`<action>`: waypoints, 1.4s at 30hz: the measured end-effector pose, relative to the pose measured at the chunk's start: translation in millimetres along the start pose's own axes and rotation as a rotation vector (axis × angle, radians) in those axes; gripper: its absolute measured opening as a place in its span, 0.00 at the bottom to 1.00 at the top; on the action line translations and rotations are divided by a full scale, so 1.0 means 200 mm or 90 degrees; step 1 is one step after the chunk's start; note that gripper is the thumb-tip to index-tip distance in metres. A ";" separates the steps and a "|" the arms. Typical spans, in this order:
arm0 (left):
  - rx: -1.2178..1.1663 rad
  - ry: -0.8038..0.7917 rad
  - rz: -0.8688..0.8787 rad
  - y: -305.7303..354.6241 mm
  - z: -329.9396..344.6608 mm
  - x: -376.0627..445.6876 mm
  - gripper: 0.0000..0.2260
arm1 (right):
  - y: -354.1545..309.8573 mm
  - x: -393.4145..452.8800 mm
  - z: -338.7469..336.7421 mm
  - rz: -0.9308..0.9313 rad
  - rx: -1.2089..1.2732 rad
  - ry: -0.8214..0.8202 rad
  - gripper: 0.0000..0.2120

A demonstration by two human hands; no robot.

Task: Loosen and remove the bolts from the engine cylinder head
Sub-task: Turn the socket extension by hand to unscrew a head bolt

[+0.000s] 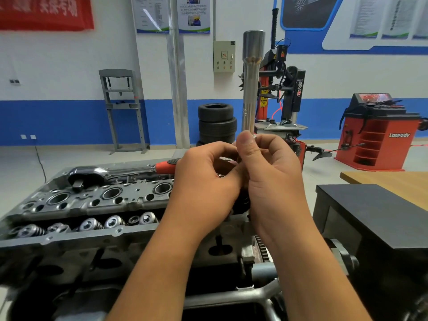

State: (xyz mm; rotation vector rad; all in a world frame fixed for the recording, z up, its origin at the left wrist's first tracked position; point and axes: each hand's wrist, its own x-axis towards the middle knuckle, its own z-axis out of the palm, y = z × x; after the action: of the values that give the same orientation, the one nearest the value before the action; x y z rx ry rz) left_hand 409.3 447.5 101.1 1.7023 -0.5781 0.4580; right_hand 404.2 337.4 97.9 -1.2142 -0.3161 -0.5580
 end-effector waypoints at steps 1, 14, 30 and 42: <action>-0.002 -0.005 0.009 0.00 0.00 0.00 0.07 | 0.00 0.00 0.00 -0.006 0.003 -0.004 0.16; -0.014 0.018 -0.008 -0.01 -0.01 0.01 0.05 | 0.01 0.01 -0.01 -0.001 0.007 0.004 0.14; -0.063 -0.004 -0.009 0.03 -0.01 0.01 0.09 | 0.00 0.01 -0.01 -0.027 0.034 -0.013 0.20; -0.034 -0.006 0.002 0.02 -0.02 0.00 0.08 | -0.02 -0.01 0.00 -0.020 0.052 -0.016 0.19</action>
State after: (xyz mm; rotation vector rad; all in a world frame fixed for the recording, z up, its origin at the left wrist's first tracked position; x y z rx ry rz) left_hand 407.8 450.5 105.4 1.6538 -0.5950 0.4329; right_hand 400.7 336.8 99.8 -1.1393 -0.3759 -0.5517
